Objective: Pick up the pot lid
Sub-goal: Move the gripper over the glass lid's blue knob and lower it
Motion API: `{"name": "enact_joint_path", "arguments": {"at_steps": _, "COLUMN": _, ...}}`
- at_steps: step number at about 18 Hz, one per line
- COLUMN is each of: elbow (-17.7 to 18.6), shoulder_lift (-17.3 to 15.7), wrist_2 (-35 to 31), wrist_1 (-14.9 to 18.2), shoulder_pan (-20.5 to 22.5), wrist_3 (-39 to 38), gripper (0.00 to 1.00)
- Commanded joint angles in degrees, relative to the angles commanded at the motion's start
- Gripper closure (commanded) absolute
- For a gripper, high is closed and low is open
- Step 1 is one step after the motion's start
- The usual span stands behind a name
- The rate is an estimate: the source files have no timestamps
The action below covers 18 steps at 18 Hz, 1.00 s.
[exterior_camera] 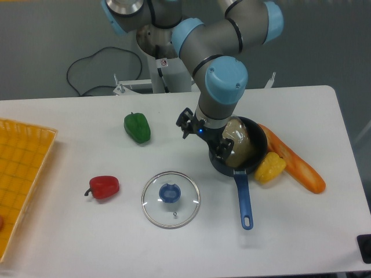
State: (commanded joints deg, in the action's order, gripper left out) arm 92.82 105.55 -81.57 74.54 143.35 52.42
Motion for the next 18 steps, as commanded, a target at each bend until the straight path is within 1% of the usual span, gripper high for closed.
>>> {"name": "enact_joint_path", "arguments": {"at_steps": 2, "elbow": -0.44, "shoulder_lift": 1.06, "wrist_2": 1.15, "wrist_1": -0.97, "shoulder_pan": -0.62, "wrist_3": -9.49, "gripper": 0.0}}
{"name": "enact_joint_path", "arguments": {"at_steps": 3, "elbow": -0.53, "shoulder_lift": 1.76, "wrist_2": 1.24, "wrist_1": -1.76, "shoulder_pan": -0.88, "wrist_3": -12.49, "gripper": 0.0}}
{"name": "enact_joint_path", "arguments": {"at_steps": 5, "elbow": -0.79, "shoulder_lift": 3.07, "wrist_2": 1.15, "wrist_1": -3.6, "shoulder_pan": -2.28, "wrist_3": -16.46, "gripper": 0.0}}
{"name": "enact_joint_path", "arguments": {"at_steps": 7, "elbow": -1.23, "shoulder_lift": 3.69, "wrist_2": 1.15, "wrist_1": -4.84, "shoulder_pan": -3.16, "wrist_3": -20.41, "gripper": 0.0}}
{"name": "enact_joint_path", "arguments": {"at_steps": 8, "elbow": -1.23, "shoulder_lift": 3.87, "wrist_2": 1.15, "wrist_1": -5.54, "shoulder_pan": -3.6, "wrist_3": -21.91, "gripper": 0.0}}
{"name": "enact_joint_path", "arguments": {"at_steps": 12, "elbow": -1.58, "shoulder_lift": 5.72, "wrist_2": 0.89, "wrist_1": -10.46, "shoulder_pan": -4.49, "wrist_3": -29.38, "gripper": 0.0}}
{"name": "enact_joint_path", "arguments": {"at_steps": 15, "elbow": -1.59, "shoulder_lift": 6.59, "wrist_2": 0.45, "wrist_1": -11.69, "shoulder_pan": -5.54, "wrist_3": -30.71, "gripper": 0.0}}
{"name": "enact_joint_path", "arguments": {"at_steps": 17, "elbow": -1.76, "shoulder_lift": 7.64, "wrist_2": -2.7, "wrist_1": -11.96, "shoulder_pan": -6.85, "wrist_3": -32.2, "gripper": 0.0}}
{"name": "enact_joint_path", "arguments": {"at_steps": 18, "elbow": -2.02, "shoulder_lift": 8.52, "wrist_2": -4.19, "wrist_1": -12.92, "shoulder_pan": -7.99, "wrist_3": -33.08, "gripper": 0.0}}
